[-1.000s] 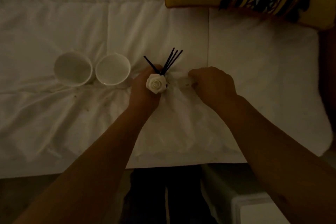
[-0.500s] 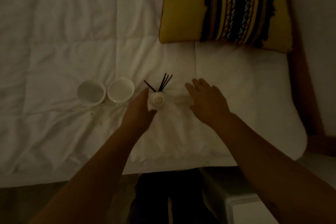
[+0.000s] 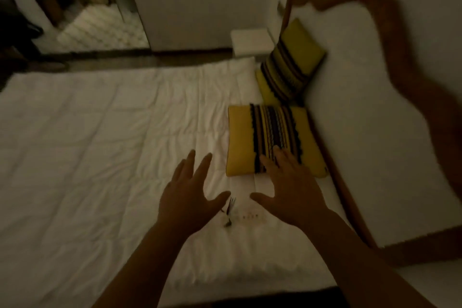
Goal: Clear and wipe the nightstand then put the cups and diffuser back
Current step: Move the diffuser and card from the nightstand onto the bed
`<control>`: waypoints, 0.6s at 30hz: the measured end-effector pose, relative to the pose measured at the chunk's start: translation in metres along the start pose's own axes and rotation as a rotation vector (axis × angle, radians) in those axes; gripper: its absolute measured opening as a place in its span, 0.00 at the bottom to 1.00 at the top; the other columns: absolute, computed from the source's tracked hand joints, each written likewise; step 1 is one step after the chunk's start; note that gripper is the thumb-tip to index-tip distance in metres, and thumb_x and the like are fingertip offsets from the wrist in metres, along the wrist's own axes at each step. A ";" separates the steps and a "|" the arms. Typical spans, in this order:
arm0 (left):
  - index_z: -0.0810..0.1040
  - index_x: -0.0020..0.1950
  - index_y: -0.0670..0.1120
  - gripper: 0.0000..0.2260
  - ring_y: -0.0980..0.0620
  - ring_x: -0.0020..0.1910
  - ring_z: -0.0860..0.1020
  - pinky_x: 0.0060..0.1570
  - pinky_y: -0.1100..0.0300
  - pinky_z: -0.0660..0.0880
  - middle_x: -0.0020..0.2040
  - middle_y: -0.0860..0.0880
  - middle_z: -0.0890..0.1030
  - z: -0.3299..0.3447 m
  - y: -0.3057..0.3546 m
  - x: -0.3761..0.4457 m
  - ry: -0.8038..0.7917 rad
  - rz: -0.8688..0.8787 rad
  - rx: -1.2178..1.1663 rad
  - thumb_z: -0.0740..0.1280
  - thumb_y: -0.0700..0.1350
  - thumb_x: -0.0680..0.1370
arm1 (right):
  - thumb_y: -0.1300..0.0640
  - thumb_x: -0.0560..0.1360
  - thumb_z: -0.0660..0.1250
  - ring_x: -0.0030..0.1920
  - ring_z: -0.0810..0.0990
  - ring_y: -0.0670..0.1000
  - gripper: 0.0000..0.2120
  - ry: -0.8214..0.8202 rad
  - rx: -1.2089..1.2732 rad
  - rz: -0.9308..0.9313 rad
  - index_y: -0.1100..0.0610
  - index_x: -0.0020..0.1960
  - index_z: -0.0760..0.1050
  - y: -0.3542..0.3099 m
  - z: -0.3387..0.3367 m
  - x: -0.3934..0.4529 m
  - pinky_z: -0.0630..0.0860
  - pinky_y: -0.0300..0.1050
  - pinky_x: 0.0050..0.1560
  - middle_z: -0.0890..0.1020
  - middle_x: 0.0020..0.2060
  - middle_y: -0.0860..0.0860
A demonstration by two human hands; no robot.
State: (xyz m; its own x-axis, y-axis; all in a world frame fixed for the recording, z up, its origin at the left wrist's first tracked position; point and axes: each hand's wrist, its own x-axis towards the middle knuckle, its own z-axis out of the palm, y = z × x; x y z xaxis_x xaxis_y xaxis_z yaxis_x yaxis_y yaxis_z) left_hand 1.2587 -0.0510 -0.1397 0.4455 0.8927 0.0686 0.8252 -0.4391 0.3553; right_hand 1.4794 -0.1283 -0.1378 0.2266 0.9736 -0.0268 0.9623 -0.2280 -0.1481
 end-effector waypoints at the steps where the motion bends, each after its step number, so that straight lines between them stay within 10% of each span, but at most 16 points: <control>1: 0.45 0.77 0.61 0.44 0.47 0.77 0.51 0.66 0.43 0.66 0.80 0.51 0.46 -0.020 0.010 -0.001 0.031 0.031 0.015 0.56 0.76 0.66 | 0.23 0.67 0.50 0.78 0.43 0.54 0.45 0.031 0.007 -0.003 0.45 0.77 0.46 -0.003 -0.022 -0.003 0.53 0.61 0.73 0.46 0.79 0.52; 18: 0.43 0.76 0.64 0.48 0.46 0.77 0.51 0.66 0.42 0.63 0.80 0.52 0.47 -0.140 0.046 -0.004 0.333 0.090 0.156 0.47 0.83 0.60 | 0.25 0.69 0.54 0.78 0.44 0.54 0.44 0.213 -0.047 -0.110 0.44 0.77 0.45 -0.026 -0.143 -0.014 0.54 0.61 0.73 0.46 0.79 0.51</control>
State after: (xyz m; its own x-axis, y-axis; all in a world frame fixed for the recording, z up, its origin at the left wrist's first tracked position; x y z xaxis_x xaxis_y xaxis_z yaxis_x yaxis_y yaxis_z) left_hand 1.2464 -0.0607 0.0075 0.4029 0.8225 0.4015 0.8422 -0.5049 0.1892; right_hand 1.4723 -0.1365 0.0074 0.1420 0.9702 0.1965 0.9877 -0.1259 -0.0924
